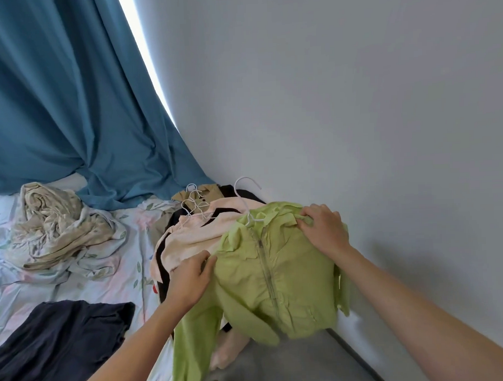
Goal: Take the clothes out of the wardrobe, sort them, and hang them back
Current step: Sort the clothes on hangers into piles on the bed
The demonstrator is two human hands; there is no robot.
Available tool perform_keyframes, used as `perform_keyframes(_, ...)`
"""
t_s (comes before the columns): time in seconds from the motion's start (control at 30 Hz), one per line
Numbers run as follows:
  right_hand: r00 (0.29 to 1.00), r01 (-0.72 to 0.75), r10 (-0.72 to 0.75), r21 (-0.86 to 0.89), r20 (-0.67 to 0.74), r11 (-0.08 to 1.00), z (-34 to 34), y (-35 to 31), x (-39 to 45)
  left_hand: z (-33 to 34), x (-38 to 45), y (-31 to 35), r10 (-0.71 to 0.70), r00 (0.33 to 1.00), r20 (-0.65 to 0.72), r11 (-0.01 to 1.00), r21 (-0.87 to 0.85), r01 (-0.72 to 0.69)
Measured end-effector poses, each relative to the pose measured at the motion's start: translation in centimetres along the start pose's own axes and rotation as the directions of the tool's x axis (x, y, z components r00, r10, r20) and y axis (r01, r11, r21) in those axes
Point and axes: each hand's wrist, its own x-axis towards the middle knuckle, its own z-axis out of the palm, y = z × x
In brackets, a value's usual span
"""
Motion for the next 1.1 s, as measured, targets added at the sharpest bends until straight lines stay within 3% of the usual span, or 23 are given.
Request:
perform_keyframes(0.27,0.991,0.089,-0.087,-0.009,0.106,0.996,7.7,-1.6,11.3,0.2,8.3,-3.9,-0.209,0.971,-0.115,0.977,0.017,0.213)
perform_keyframes(0.5,0.936,0.189,-0.213,0.113,0.279,0.976,20.8,-2.3,22.9,2.9,16.6,-11.8,-0.392,0.906,-0.162,0.9,0.134,0.414)
perform_keyframes(0.73,0.904,0.231,-0.246,0.084,0.349,0.969,35.1,0.7,31.6,8.3,26.4,-20.7,-0.446,0.881,-0.16,0.865,0.178,0.47)
perform_keyframes(0.9,0.867,0.315,-0.316,0.066,0.386,0.947,43.7,1.8,30.4,13.8,28.2,-26.0,-0.533,0.835,-0.137,0.788,0.278,0.549)
perform_keyframes(1.1,0.767,0.489,-0.47,0.075,0.436,0.869,47.8,0.5,25.2,17.4,23.2,-29.3,-0.489,0.857,-0.162,0.806,0.291,0.515)
